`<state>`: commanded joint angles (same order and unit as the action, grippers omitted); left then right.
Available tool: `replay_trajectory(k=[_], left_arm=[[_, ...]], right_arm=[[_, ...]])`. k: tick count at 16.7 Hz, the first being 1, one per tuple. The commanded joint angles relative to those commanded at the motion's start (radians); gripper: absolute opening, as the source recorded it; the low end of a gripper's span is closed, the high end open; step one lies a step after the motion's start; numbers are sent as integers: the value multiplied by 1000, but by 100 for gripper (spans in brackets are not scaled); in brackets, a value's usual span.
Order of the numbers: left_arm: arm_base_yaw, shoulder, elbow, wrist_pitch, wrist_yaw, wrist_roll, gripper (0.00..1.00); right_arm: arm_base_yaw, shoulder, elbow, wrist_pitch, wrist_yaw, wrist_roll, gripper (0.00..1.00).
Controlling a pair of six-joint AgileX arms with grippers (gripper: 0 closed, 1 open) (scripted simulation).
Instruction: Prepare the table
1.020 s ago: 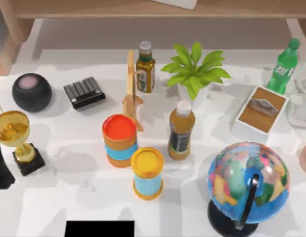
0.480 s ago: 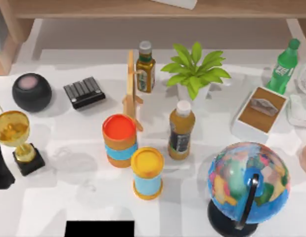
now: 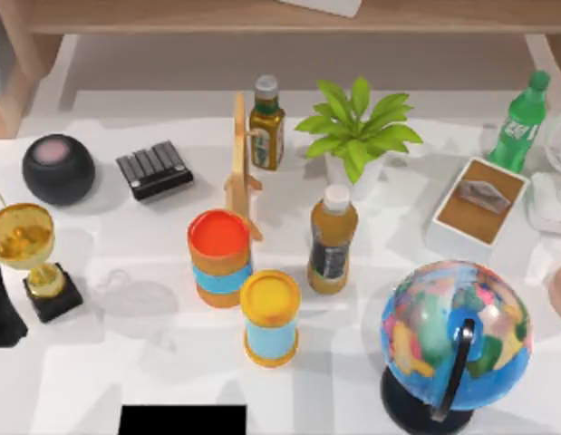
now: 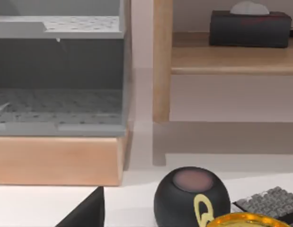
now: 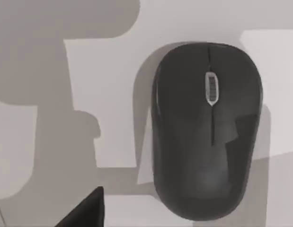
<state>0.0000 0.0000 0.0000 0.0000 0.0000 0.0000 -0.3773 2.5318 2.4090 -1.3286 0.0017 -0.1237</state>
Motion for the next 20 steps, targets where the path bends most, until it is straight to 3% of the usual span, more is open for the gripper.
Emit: replay_trajectory(k=[7, 20], left_arm=[[0, 0, 0, 0, 0, 0, 100], [0, 0, 0, 0, 0, 0, 100]], right_arm=[[14, 58, 59, -21, -5, -2, 100], [15, 67, -42, 89, -5, -1, 100]])
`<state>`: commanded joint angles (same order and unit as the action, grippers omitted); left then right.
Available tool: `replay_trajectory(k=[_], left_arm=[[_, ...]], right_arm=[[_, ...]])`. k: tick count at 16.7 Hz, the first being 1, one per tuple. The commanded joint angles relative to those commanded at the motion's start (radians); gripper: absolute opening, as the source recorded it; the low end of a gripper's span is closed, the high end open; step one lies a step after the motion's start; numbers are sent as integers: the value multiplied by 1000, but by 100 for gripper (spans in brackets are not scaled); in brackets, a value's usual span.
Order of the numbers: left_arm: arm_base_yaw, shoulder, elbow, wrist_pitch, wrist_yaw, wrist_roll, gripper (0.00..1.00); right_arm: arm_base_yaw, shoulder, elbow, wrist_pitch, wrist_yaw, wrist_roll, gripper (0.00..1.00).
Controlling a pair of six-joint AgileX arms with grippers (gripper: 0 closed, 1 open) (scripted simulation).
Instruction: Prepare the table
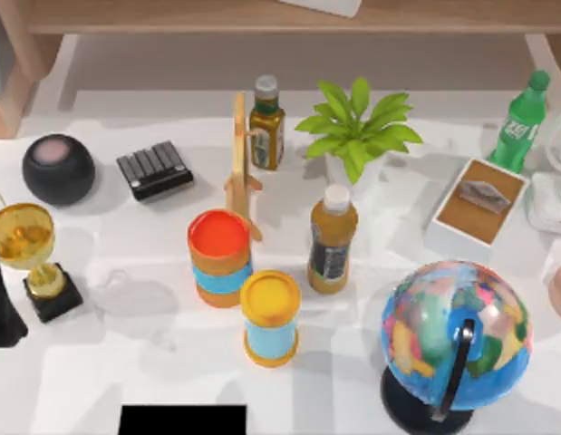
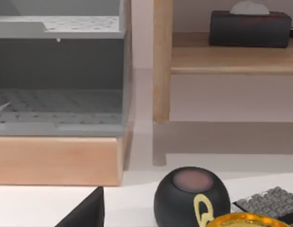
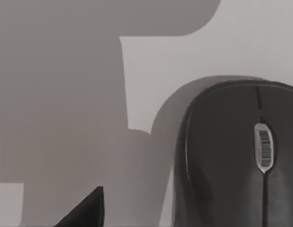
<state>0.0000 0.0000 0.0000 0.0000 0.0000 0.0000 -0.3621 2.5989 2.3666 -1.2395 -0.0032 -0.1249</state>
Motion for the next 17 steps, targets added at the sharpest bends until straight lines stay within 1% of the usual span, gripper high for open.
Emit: replay_trajectory(k=[3, 16, 17], left_arm=[[0, 0, 0, 0, 0, 0, 100], [0, 0, 0, 0, 0, 0, 100], [0, 0, 0, 0, 0, 0, 100]], right_arm=[[0, 0, 0, 0, 0, 0, 100], [0, 0, 0, 0, 0, 0, 2], [0, 0, 0, 0, 0, 0, 0]])
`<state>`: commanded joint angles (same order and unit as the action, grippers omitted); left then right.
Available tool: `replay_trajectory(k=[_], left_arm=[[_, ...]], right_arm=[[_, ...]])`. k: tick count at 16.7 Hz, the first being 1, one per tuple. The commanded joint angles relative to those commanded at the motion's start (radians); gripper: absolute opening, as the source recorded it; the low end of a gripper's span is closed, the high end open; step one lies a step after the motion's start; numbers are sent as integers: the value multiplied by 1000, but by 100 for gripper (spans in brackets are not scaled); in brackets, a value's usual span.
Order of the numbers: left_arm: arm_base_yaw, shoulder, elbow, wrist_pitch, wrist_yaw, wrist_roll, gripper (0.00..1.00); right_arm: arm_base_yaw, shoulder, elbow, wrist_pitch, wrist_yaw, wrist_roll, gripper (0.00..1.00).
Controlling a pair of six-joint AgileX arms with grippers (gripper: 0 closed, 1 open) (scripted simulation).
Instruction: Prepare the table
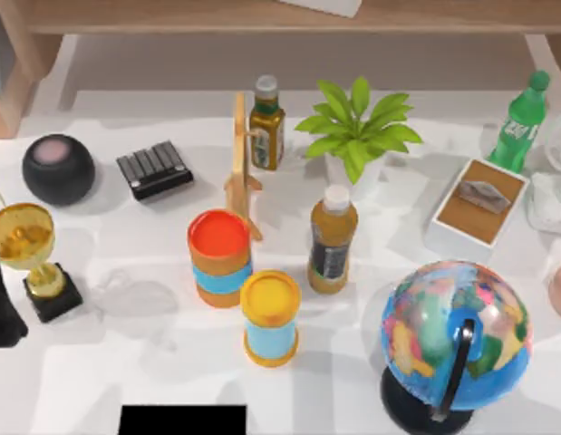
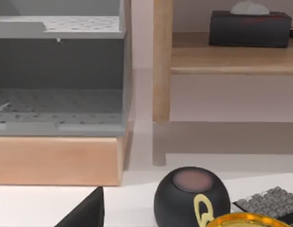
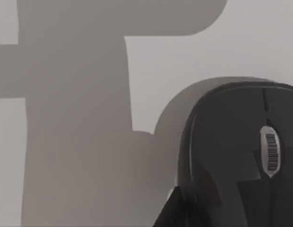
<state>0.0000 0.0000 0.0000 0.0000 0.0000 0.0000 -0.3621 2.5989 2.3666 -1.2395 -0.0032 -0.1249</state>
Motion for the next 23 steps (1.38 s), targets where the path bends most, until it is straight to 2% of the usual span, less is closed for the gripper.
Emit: replay_trajectory(k=[12, 18, 23], left_arm=[[0, 0, 0, 0, 0, 0, 100], [0, 0, 0, 0, 0, 0, 100], [0, 0, 0, 0, 0, 0, 100]], right_arm=[[-10, -48, -1, -32, 15, 36, 0], [55, -283, -40, -124, 84, 270, 0], [252, -482, -91, -163, 137, 560, 0]])
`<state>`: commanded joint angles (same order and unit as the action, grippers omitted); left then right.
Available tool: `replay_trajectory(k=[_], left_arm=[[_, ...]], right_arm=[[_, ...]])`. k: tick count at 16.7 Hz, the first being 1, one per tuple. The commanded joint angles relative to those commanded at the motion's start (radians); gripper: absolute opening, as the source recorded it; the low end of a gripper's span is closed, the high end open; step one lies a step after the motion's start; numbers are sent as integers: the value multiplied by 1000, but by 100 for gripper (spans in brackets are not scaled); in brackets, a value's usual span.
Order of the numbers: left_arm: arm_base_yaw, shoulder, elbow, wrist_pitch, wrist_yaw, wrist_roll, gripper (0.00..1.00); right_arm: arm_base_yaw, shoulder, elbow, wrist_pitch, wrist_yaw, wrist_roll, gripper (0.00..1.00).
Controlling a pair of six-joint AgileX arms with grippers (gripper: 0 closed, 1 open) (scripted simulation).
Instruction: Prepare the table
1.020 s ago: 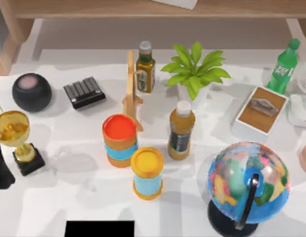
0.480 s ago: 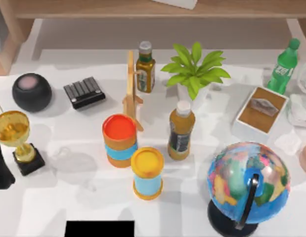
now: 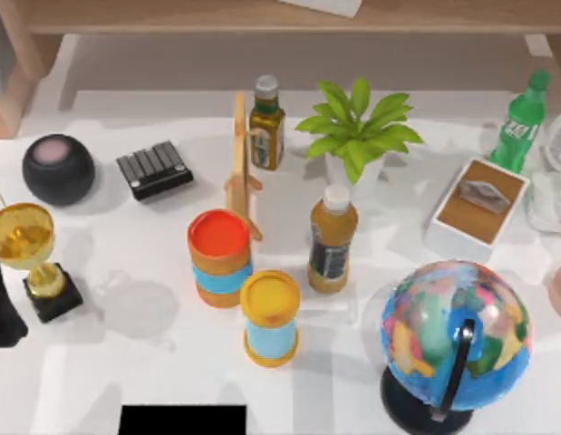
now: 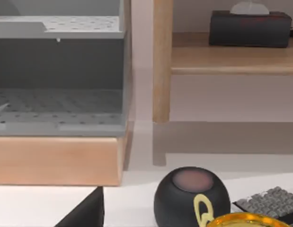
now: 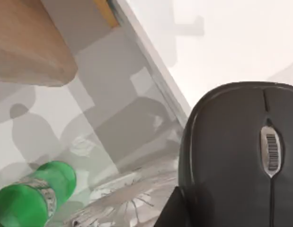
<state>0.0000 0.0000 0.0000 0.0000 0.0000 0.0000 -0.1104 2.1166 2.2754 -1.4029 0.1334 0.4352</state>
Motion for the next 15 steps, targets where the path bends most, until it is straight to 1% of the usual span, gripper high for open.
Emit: replay_trajectory(k=[3, 8, 11, 15], left_arm=[[0, 0, 0, 0, 0, 0, 100], [0, 0, 0, 0, 0, 0, 100], [0, 0, 0, 0, 0, 0, 100], [0, 0, 0, 0, 0, 0, 100]], right_arm=[[178, -81, -39, 5, 20, 182, 0], [541, -127, -125, 70, 29, 456, 0], [763, -111, -188, 122, 22, 588, 0], [1030, -53, -275, 189, 4, 713, 0]])
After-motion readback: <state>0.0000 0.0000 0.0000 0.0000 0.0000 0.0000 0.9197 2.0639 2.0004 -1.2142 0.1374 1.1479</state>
